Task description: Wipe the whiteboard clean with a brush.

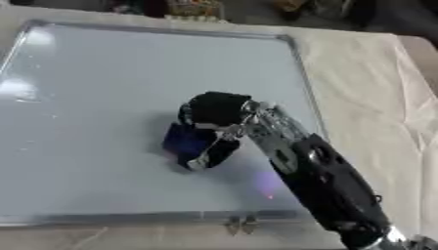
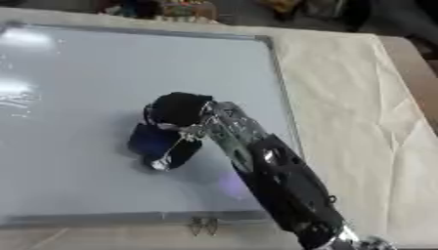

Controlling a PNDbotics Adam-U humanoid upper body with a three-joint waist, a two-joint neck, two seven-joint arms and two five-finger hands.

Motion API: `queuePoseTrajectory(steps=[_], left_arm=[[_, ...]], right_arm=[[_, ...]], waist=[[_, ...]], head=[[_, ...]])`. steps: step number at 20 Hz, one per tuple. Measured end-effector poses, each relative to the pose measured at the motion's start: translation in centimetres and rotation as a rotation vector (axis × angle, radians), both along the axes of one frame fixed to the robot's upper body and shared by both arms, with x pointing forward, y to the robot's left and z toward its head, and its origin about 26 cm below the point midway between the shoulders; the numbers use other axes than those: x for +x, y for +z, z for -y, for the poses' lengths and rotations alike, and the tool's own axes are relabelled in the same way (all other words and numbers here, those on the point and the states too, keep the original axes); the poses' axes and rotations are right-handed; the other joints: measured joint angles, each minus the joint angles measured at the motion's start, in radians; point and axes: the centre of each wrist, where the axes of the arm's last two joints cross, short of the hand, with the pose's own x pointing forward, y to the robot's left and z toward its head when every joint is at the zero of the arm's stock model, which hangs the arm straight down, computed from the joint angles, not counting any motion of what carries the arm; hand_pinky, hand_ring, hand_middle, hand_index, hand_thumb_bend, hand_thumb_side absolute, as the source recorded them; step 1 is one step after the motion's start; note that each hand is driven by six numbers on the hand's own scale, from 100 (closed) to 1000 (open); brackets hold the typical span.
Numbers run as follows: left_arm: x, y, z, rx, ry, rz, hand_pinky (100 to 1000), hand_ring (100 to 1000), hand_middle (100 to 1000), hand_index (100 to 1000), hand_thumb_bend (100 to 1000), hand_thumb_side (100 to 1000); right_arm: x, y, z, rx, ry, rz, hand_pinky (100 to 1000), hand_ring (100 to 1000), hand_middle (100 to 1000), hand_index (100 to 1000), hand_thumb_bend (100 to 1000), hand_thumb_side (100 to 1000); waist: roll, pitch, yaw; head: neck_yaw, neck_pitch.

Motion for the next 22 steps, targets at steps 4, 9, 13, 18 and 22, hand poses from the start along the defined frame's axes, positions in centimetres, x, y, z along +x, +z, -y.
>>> queuePoseTrajectory(steps=[4,9,13,18,22], left_arm=[[0.0,0.0,0.0,0.001,-0.001,0.001,406,482,436,527,100,931],[0.0,0.0,0.0,0.002,-0.002,0.002,406,482,436,526,100,931],[0.0,0.0,0.0,0.003,-0.003,0.004,406,481,436,526,100,931],[0.0,-0.1,0.0,0.004,-0.003,0.003,405,481,435,525,100,930],[0.0,-0.1,0.0,0.007,-0.003,0.004,404,481,435,524,100,928]], right_arm=[[0.2,0.8,0.5,0.003,-0.003,0.015,342,513,326,100,205,577],[0.6,1.7,1.2,0.002,0.000,0.023,337,505,319,100,202,542],[0.9,2.7,2.0,-0.003,-0.001,0.029,337,503,312,100,186,555],[1.7,4.8,3.7,0.015,-0.038,0.063,337,497,300,100,191,580],[2.3,6.0,5.1,0.034,-0.072,0.077,336,490,288,100,205,583]], waist=[[0.004,0.001,0.004],[0.006,0.005,0.006],[0.006,0.005,0.009],[0.008,0.006,0.014],[0.014,0.011,0.018]], head=[[0.002,-0.001],[0.002,-0.005],[0.002,-0.010],[0.006,-0.026],[0.014,-0.036]])
